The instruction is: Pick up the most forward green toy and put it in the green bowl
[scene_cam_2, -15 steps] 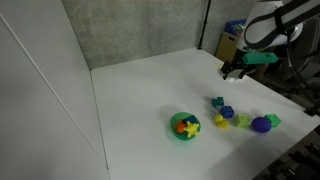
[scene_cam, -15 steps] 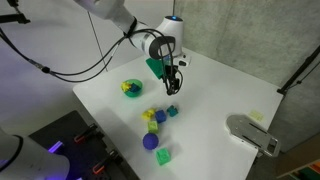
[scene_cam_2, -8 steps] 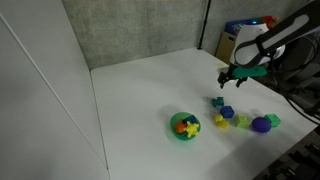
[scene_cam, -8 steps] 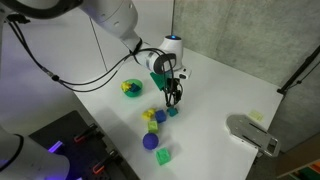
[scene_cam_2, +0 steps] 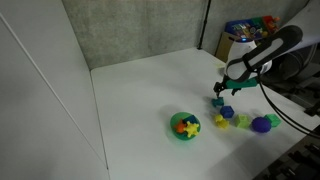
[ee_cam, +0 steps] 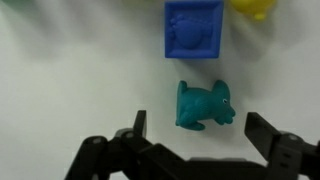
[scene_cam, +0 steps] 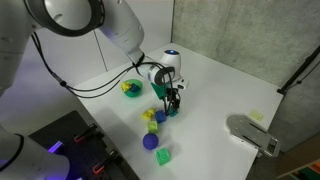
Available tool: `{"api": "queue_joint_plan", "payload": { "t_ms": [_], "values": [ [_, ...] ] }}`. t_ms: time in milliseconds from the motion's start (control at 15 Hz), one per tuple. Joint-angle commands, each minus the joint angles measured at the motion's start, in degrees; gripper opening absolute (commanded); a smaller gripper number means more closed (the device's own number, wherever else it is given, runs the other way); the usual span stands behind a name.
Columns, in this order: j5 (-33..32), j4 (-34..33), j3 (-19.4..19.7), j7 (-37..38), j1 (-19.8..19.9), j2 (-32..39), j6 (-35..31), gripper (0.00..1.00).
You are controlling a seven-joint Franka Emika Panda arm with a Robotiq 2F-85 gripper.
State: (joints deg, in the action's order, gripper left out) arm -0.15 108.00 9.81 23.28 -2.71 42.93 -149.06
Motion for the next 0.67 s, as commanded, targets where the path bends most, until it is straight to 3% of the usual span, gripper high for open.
{"api": "queue_joint_plan", "payload": {
  "t_ms": [0, 600],
  "values": [
    [1.4, -3.4, 0.8, 1.1, 0.0, 3.8, -2.4, 1.00],
    [6.3, -8.0, 0.1, 0.8, 1.3, 9.7, -5.8, 1.00]
  ]
}}
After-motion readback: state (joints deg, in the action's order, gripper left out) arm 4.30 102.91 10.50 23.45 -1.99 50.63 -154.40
